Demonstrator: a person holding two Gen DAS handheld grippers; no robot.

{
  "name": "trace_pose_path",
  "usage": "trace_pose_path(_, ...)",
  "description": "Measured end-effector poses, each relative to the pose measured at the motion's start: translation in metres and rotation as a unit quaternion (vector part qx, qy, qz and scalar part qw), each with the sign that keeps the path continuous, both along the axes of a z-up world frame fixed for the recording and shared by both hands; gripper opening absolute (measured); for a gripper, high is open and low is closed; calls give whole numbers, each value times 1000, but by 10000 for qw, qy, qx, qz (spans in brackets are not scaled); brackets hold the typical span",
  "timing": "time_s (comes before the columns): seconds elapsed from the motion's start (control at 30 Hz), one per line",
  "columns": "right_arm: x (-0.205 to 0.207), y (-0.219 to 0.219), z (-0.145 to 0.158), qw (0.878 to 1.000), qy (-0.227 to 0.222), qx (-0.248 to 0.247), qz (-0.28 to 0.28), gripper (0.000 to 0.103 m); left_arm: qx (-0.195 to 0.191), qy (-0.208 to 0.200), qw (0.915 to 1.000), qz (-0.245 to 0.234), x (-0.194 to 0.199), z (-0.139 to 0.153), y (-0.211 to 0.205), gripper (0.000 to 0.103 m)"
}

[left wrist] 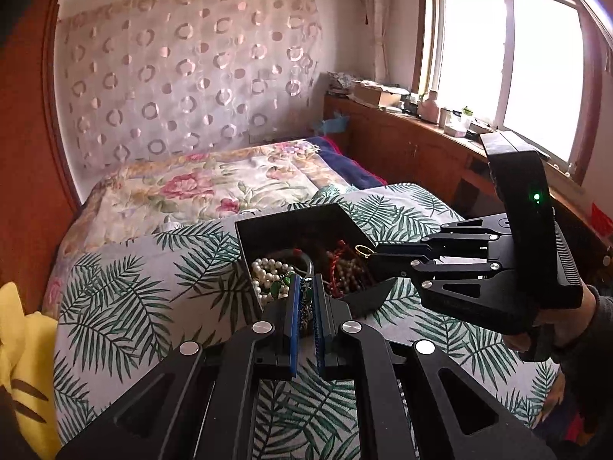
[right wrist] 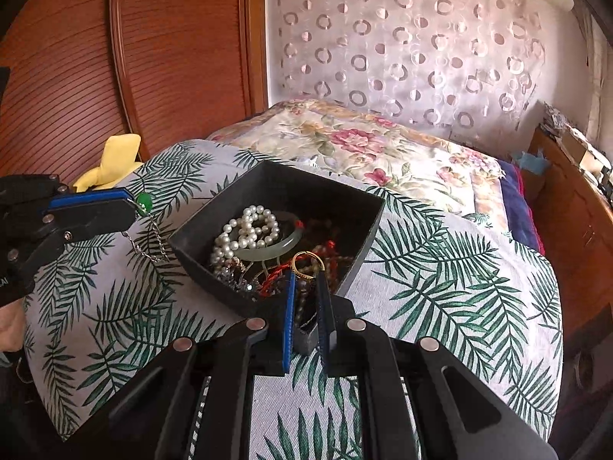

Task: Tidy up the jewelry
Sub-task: 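Lower the pendant and gold ring into the black box and open both grippers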

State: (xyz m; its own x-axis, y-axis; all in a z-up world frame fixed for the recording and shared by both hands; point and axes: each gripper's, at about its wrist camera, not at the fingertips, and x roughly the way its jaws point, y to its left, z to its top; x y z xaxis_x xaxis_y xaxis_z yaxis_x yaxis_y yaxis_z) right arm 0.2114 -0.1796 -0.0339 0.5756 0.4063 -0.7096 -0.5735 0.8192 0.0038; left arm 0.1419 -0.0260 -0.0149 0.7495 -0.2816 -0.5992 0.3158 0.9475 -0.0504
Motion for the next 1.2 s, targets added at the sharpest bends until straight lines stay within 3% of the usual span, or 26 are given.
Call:
trace_pose_path(0.13, 5, -1, -1, 10000, 19, 46, -12, 13, 26, 12, 10000, 17, 8, 1, -3, 5)
trace_pose_path(0.23, 4, -3, 1, 10000, -30, 94, -10, 29, 67, -23, 10000, 19, 16, 5, -8, 5)
trace_pose_path(0.53, 1, -18, 7, 9996, -93, 253, -108, 29, 177, -5, 9998, 54, 52, 10, -22, 5)
trace_pose_path(0.97, -11, -27, 9, 9989, -182, 403, -144, 29, 154, 299, 9990, 305, 101, -11, -20, 6)
trace_pose_path(1.03, -11, -26, 9, 9988, -184, 432, -159, 29, 156, 271, 9988, 380, 101, -12, -18, 11)
trace_pose_path(1.2, -13, -26, 8, 9985, -198, 465, -208, 29, 134, 158, 9987, 469, 94, -10, -12, 45)
